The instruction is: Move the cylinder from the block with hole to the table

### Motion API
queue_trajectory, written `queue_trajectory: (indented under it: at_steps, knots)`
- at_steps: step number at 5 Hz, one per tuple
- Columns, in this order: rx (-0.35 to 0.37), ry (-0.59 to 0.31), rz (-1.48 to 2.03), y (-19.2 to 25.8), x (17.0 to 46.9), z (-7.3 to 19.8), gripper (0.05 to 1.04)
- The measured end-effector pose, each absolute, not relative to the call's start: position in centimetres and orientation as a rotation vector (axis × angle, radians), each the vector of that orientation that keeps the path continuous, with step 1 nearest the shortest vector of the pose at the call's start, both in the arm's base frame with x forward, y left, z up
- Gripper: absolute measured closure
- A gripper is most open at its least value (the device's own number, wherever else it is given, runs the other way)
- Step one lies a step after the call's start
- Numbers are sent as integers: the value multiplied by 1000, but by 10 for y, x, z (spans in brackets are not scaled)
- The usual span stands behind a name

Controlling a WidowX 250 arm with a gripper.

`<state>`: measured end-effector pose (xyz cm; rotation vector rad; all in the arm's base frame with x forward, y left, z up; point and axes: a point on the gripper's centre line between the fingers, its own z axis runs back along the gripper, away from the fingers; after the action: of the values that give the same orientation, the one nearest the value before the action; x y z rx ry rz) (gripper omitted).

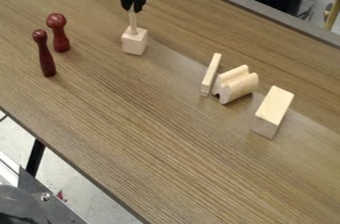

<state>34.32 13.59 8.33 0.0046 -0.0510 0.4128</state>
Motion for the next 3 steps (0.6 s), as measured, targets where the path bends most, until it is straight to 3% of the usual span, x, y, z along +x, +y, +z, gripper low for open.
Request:
queue_trajectory:
  at_steps: [1, 2, 3]
  knots:
    - [4, -49, 411, 136, 344, 82, 1010]
    - [5, -59, 412, 136, 345, 81, 877]
    - [-9, -71, 411, 133, 344, 80, 600]
